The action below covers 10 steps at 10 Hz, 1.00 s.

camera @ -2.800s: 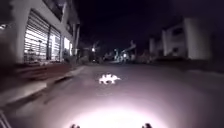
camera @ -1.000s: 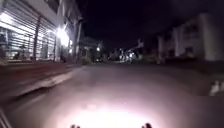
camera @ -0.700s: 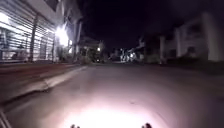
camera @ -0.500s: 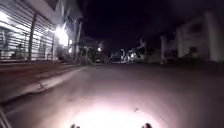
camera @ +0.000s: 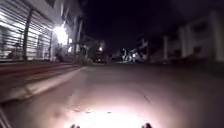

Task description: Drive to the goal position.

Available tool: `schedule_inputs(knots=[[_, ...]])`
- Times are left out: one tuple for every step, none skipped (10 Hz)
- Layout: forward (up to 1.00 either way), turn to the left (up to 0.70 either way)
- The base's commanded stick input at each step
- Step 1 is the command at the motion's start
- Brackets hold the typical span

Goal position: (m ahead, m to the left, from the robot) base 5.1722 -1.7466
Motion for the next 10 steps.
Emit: schedule_inputs(knots=[[0.85,0.00],[0.85,0.00],[0.85,0.00],[0.85,0.00],[0.85,0.00],[0.85,0.00],[0.85,0.00],[0.85,0.00],[0.85,0.00],[0.85,0.00]])
